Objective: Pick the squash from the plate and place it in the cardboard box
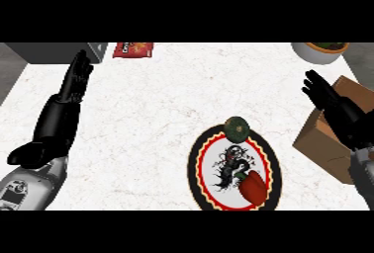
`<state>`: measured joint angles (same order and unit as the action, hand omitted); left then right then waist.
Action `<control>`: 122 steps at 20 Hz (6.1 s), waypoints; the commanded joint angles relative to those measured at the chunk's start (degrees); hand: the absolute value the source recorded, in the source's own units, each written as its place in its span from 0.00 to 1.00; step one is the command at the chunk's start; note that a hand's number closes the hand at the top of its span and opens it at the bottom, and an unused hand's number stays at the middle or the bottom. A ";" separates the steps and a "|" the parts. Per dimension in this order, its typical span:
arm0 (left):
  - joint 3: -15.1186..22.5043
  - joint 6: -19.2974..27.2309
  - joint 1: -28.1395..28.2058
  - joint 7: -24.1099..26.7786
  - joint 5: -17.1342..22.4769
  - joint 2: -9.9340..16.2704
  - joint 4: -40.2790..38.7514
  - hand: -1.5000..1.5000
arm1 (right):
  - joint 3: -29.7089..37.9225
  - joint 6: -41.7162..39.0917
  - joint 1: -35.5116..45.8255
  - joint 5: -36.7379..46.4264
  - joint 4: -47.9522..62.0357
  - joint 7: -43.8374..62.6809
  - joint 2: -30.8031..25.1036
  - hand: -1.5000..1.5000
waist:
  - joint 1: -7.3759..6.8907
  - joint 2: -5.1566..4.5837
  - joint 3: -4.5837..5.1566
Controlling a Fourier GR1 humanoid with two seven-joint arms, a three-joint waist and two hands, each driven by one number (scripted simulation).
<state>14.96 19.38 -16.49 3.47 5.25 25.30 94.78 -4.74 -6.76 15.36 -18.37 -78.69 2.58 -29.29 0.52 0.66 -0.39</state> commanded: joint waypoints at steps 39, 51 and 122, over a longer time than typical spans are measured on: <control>-2.74 -19.14 1.60 1.76 0.88 2.37 -8.24 0.50 | -30.32 -22.82 7.13 62.67 -37.71 40.78 0.01 0.00 | -0.83 -0.59 0.46; -5.24 -21.91 4.57 4.83 -3.45 -2.20 -9.56 0.50 | -36.32 -18.12 4.28 77.22 -25.02 42.53 13.86 0.00 | -0.62 -0.65 0.39; -17.44 -33.94 8.98 0.33 -12.47 -10.54 -1.20 0.50 | -31.97 -9.05 -7.60 93.38 -32.48 5.28 22.49 1.00 | -0.23 -0.14 0.42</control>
<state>-2.02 -13.46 -11.11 3.77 -8.10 13.93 89.87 -36.07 -10.66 9.16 74.41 -98.41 6.96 -3.46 0.45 0.34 0.03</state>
